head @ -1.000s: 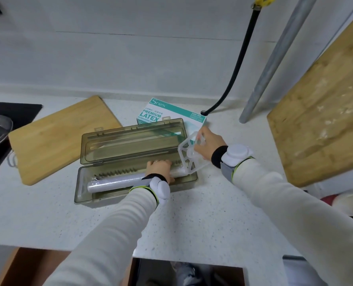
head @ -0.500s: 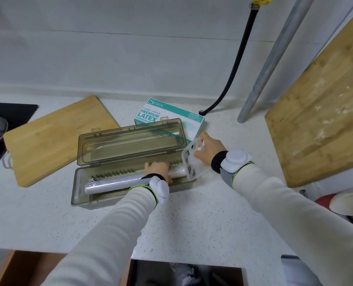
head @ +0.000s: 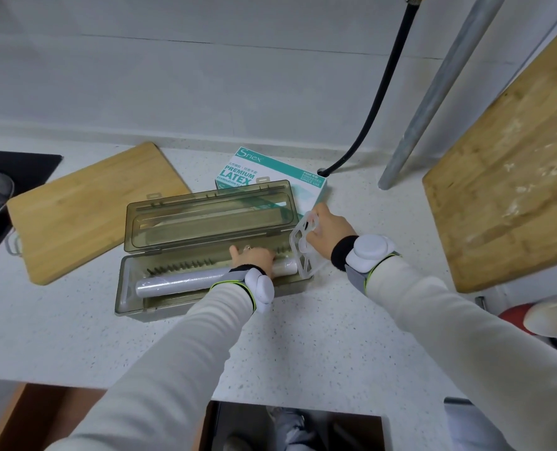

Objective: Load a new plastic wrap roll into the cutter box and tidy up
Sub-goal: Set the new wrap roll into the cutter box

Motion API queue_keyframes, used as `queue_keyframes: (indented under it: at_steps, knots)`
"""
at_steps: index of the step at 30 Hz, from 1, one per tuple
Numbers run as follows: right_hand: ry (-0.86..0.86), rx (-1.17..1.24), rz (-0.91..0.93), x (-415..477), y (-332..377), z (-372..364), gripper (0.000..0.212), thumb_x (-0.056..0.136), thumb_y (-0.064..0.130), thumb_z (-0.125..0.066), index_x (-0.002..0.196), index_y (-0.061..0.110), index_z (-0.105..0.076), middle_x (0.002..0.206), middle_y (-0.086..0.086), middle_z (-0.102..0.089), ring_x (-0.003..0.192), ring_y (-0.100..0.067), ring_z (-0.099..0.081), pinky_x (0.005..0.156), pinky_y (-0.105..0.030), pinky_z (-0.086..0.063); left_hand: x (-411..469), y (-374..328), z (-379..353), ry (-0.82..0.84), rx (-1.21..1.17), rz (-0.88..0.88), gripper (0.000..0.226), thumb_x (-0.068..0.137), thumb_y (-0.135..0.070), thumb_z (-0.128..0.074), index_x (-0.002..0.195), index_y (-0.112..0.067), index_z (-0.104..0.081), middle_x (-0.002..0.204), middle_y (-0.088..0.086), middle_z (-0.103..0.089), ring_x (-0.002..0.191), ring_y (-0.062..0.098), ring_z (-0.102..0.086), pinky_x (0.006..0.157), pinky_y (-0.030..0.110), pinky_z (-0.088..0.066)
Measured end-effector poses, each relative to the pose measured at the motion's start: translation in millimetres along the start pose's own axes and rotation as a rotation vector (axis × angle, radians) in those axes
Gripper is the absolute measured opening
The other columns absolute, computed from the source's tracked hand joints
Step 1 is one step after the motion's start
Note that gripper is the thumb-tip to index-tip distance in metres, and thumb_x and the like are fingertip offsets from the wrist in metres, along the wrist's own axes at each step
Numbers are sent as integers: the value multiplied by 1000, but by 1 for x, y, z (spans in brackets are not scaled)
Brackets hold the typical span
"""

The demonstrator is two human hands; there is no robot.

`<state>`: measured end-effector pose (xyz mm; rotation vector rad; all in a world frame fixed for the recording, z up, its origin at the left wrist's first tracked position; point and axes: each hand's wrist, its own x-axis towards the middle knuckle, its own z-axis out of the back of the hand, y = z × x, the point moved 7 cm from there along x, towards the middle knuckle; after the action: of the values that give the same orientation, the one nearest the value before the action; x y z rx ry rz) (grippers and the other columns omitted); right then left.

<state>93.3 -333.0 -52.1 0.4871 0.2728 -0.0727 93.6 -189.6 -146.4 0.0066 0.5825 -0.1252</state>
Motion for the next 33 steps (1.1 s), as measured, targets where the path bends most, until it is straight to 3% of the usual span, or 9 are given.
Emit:
queue_keyframes:
  at_steps: [7, 16, 21, 25, 29, 33]
  knots:
    - [-31, 8, 3, -3, -3, 12, 33, 91, 16, -48, 122, 11, -37, 107, -20, -61, 75, -27, -50, 66, -29, -42, -17, 0, 17, -158, -82, -53, 39, 89, -11, -49, 126, -22, -44, 125, 3, -49, 119, 26, -48, 111, 54, -12]
    - [-67, -5, 5, -10, 3, 21, 35, 93, 15, -46, 126, 10, -37, 115, -20, -59, 80, -29, -54, 67, -26, -38, -46, 1, 45, -249, -141, -117, 39, 92, -16, -48, 130, -21, -41, 129, 0, -48, 118, 21, -53, 114, 48, -14]
    - [-27, -15, 14, -15, 12, 11, 34, 95, 18, -45, 127, 11, -35, 124, -19, -56, 97, -32, -61, 70, -27, -44, -59, 4, 55, -305, -202, -151, 37, 92, -17, -50, 127, -22, -44, 129, -4, -50, 117, 19, -53, 114, 46, -14]
    - [-1, 61, 16, -19, 21, 7, 33, 96, 18, -43, 127, 11, -34, 127, -20, -54, 101, -34, -61, 83, -38, -55, -67, 6, 58, -333, -233, -162, 36, 91, -18, -52, 126, -24, -46, 127, -5, -53, 116, 19, -53, 115, 47, -14]
    - [28, 131, -8, -19, 23, 7, 32, 97, 19, -38, 128, 11, -34, 125, -21, -54, 96, -36, -62, 84, -41, -55, -72, 6, 60, -352, -260, -153, 35, 91, -17, -52, 125, -23, -47, 124, -4, -54, 115, 20, -54, 115, 46, -14]
    - [45, 231, -32, -21, 24, 5, 32, 99, 31, -35, 124, 13, -42, 117, -17, -57, 86, -28, -62, 76, -34, -56, -75, 6, 61, -347, -253, -135, 34, 92, -18, -51, 126, -22, -47, 123, -3, -54, 116, 19, -53, 115, 46, -14]
